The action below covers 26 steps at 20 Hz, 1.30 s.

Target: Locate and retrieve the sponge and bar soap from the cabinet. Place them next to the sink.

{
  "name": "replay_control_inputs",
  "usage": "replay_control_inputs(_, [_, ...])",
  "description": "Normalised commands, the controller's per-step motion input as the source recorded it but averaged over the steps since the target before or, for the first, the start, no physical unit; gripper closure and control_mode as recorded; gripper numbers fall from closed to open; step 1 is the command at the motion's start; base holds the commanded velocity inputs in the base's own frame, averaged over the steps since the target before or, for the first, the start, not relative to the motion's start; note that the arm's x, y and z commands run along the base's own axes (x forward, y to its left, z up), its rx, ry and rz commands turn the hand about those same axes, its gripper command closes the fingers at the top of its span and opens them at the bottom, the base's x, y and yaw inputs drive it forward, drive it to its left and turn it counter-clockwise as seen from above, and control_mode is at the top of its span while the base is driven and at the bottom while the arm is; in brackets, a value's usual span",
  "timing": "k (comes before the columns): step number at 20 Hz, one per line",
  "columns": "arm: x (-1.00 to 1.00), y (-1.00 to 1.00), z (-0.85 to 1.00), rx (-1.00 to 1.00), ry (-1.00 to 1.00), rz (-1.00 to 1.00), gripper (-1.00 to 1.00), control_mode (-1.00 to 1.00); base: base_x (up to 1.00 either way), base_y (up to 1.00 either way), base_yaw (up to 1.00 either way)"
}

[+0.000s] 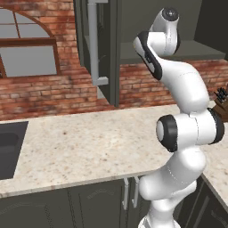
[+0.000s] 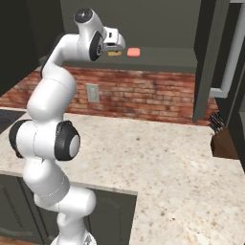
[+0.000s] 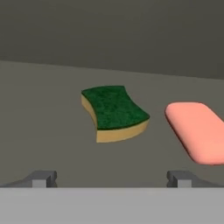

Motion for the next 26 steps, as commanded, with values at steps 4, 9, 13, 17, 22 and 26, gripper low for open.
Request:
replay_control_inputs(4, [0.34, -0.05, 0.00, 0.00, 0.05, 0.00, -1.00, -1.00, 0.00, 0.00, 0.00])
replay_control_inputs(9, [0.27, -0.17, -0.07, 0.00, 0.07, 0.00, -1.00, -1.00, 0.00, 0.00, 0.00])
replay_control_inputs(13, [0.27, -0.12, -0.05, 0.00, 0.04, 0.00, -1.00, -1.00, 0.00, 0.00, 0.00])
replay_control_inputs(17, [0.26, 0.00, -0.03, 0.00, 0.02, 0.00, -1.00, -1.00, 0.00, 0.00, 0.00])
replay_control_inputs(22, [0.30, 0.00, -0.08, 0.00, 0.02, 0.00, -1.00, -1.00, 0.00, 0.00, 0.00])
replay_control_inputs(26, [0.27, 0.00, -0.11, 0.00, 0.03, 0.00, -1.00, -1.00, 0.00, 0.00, 0.00])
